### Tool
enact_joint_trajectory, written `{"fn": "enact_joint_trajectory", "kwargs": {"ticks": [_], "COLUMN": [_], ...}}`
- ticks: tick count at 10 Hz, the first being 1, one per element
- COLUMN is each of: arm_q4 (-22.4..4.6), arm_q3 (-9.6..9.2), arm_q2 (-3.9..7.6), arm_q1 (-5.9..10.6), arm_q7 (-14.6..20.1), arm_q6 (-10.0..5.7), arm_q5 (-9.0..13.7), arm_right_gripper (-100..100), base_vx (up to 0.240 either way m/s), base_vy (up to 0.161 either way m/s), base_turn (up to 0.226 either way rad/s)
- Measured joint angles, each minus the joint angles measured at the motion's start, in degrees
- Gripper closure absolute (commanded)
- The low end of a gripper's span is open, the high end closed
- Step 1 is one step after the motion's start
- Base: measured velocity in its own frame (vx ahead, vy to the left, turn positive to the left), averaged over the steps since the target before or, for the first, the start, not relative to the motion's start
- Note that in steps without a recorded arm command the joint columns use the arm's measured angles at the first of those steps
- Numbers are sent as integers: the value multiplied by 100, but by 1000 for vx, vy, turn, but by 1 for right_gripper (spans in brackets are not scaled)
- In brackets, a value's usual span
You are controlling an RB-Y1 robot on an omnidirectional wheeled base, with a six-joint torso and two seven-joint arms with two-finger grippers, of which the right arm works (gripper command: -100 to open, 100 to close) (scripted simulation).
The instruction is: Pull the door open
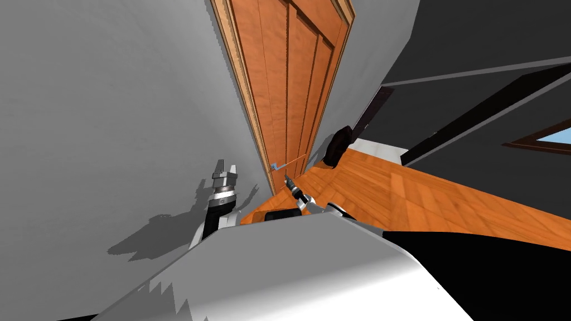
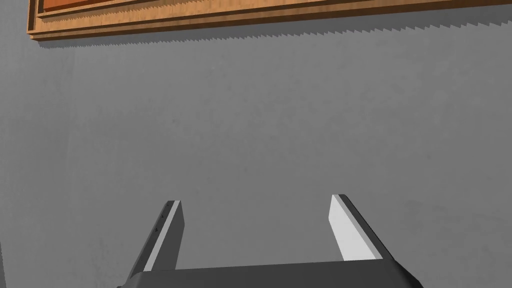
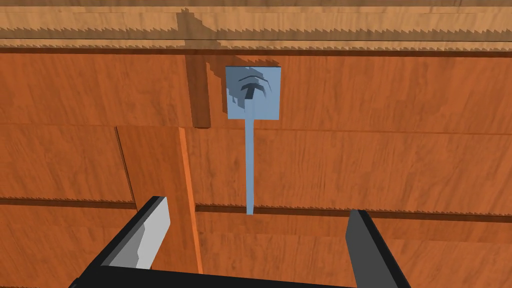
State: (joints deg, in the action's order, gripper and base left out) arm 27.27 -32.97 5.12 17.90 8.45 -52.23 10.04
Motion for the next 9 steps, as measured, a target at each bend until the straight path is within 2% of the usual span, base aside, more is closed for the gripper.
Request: {"fn": "enact_joint_trajectory", "kwargs": {"ticks": [1,2,3,4,5,7,8,9], "arm_q4": [-178,-244,-248,-184,-80,-270,108,1], "arm_q3": [-46,-95,-100,-26,80,231,320,370], "arm_q2": [-17,6,11,64,115,88,218,183], "arm_q1": [86,113,116,75,13,44,-137,-63], "arm_q7": [17,31,35,39,29,17,-3,2], "arm_q6": [-22,-13,-8,15,70,-16,132,116], "arm_q5": [25,44,46,46,47,54,48,53], "arm_right_gripper": [-100,-100,-100,-100,-100,-100,-100,-100], "base_vx": [158,76,-67,-138,-111,-87,-66,-21], "base_vy": [-33,-13,3,-4,-8,24,15,0], "base_turn": [60,11,272,362,93,234,48,-24]}}
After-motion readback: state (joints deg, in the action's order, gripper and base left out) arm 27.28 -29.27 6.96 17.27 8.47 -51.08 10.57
